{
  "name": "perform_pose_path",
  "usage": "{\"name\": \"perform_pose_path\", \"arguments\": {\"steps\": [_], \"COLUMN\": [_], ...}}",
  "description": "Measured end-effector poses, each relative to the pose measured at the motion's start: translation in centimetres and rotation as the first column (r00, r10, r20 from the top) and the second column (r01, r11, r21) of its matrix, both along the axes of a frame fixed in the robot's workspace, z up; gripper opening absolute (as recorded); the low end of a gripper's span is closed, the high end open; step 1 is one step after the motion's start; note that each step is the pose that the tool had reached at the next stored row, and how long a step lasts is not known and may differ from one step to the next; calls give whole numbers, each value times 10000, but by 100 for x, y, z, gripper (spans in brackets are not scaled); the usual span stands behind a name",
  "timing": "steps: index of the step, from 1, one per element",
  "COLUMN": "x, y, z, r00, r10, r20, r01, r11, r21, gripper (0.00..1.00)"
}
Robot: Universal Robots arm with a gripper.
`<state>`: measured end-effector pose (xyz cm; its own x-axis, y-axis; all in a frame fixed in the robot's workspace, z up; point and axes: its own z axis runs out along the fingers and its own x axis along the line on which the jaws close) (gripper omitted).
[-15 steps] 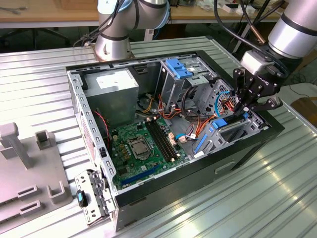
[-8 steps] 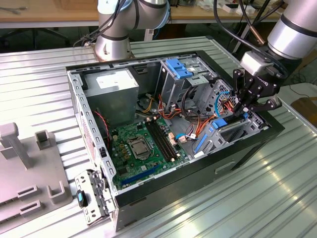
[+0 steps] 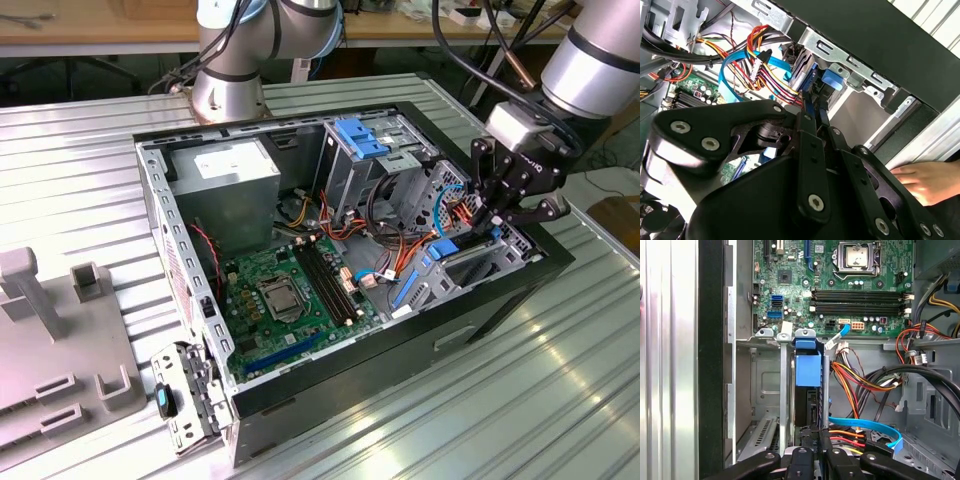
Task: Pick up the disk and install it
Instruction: 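Insert the first disk wire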
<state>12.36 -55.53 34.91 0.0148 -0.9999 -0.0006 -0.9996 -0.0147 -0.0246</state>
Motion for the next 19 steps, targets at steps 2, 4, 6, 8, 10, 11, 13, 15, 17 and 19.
{"name": "perform_pose_path", "arguments": {"steps": [2,4,6,8,10,11,13,15,17,19], "x": [2,3,3,3,3,3,3,3,3,3], "y": [-1,-1,-2,-2,-2,-2,-2,-2,-2,-2], "z": [-3,-4,-12,-18,-26,-33,-40,-46,-47,-37], "r00": [10000,9999,9999,9999,9999,9999,9999,9999,9999,9999], "r10": [-59,-108,-109,-109,-109,-109,-109,-108,-109,-112], "r20": [0,0,0,0,0,0,0,-1,0,0], "r01": [59,108,109,109,109,109,109,108,109,112], "r11": [10000,9999,9999,9999,9999,9999,9999,9999,9999,9999], "r21": [2,1,3,1,-1,1,-1,-2,2,11], "gripper": [16,16,16,16,16,16,16,16,16,16]}}
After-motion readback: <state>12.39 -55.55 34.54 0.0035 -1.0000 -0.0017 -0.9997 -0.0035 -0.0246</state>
